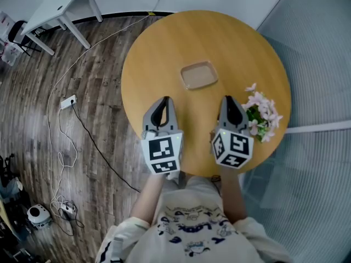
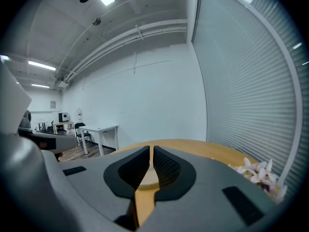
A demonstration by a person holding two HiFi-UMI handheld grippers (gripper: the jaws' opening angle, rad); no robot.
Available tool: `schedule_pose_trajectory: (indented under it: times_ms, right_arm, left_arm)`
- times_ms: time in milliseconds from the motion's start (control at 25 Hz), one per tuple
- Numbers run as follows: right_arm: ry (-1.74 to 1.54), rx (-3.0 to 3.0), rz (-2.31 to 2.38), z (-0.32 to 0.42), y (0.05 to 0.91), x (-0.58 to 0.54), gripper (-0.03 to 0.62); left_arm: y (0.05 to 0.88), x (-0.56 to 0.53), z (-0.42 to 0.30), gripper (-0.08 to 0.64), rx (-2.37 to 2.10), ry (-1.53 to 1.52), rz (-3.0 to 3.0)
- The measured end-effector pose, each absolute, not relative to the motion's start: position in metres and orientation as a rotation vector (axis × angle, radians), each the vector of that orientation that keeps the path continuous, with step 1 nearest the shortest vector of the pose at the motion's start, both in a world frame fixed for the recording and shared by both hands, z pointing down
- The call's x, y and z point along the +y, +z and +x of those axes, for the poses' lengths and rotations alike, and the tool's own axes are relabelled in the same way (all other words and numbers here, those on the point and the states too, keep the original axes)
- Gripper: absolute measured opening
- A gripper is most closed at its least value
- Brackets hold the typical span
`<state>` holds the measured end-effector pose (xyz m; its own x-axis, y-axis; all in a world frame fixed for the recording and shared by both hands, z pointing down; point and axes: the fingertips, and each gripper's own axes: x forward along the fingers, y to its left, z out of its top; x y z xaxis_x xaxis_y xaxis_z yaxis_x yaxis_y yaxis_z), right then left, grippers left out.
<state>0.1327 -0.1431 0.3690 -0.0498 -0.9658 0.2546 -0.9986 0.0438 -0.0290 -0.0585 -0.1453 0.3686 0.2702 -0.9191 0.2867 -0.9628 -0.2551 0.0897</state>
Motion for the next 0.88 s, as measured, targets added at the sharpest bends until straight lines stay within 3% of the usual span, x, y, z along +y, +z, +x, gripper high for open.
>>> schedule_pose_trajectory:
  times_ms: [880]
  right_arm:
    - [0.4,-2.139,1.922,0.16,0.415,-0.274,0.025]
  left_arm:
    - [0.428,-0.256,-0.034,0.008,-1.737,0.365,2.099]
